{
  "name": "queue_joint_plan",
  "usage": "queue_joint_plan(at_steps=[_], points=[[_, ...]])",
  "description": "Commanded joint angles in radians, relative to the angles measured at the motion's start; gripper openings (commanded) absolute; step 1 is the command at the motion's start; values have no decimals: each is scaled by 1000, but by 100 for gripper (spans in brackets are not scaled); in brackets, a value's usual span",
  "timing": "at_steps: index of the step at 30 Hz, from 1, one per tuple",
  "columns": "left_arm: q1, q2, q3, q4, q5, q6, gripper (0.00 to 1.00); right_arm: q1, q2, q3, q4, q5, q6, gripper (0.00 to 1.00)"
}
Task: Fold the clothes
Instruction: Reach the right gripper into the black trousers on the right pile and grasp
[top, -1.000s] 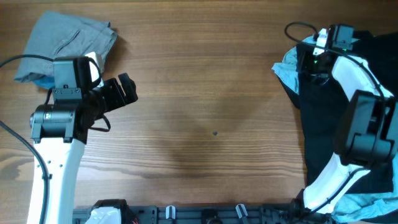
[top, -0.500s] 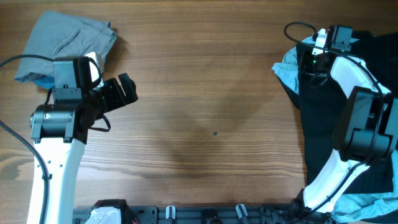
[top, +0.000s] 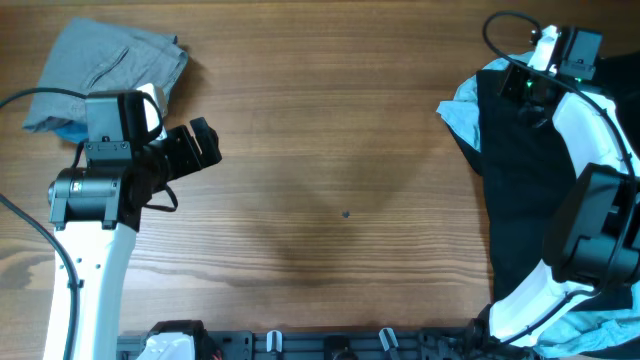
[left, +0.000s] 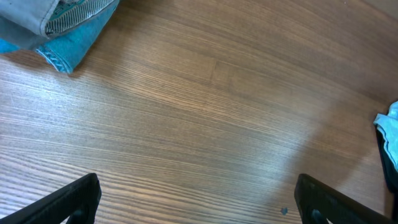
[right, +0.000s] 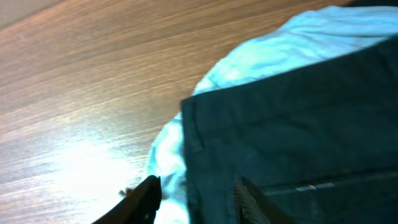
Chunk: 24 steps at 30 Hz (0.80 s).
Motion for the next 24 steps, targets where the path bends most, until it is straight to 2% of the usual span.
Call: queue_joint_plan(at_steps=[1,5,9,12,13,16,18,19,24], points=[[-4,-7,18,6,8,-1,100,39,63,6,67,-29,-24,52],[-4,-7,18,6,8,-1,100,65,188,6,157,44,-26,54],[-4,-7,18,6,8,-1,100,65,225,6,162,89,-34,52],[-4,-7,18,6,9,-1,100,65,233,4,139,99,-46,43],[-4,-7,18,6,8,-1,100,65,237,4,127,139,-45,32],[-4,-7,18,6,9,-1,100,62,237,4,113,229,-45,26],[-4,-7,18,6,9,-1,100,61,234,5,100,245,-45,15],[-4,-7,18,6,9,-1,100,61,231,14,84,234,-40,6],[-4,-7,18,8,9,-1,100,61,124,34,51,158,-2,4]])
